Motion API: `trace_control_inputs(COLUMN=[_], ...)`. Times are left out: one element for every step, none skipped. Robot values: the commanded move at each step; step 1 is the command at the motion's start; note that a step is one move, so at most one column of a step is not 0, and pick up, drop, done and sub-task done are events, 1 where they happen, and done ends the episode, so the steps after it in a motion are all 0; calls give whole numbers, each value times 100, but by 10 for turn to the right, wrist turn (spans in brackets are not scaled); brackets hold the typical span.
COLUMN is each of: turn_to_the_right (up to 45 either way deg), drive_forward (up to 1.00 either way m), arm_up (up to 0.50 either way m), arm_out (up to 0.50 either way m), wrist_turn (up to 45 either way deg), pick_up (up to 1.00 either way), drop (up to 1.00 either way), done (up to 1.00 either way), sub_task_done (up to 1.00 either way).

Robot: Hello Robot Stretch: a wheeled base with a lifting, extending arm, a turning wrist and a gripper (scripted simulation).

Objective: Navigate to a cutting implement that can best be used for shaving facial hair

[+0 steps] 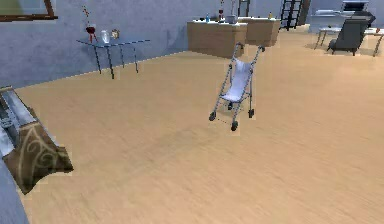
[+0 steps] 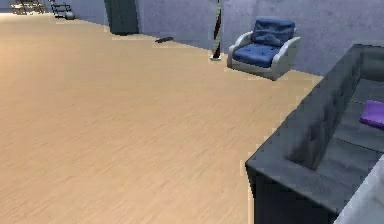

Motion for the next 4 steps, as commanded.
trace_control_inputs(turn_to_the_right=[0,-30,0,-30], drive_forward=[100,0,100,0], arm_up=[0,0,0,0], arm_out=[0,0,0,0], wrist_turn=[0,0,0,0], pick_up=[0,0,0,0], drop=[0,0,0,0], done=[0,0,0,0], sub_task_done=[0,0,0,0])
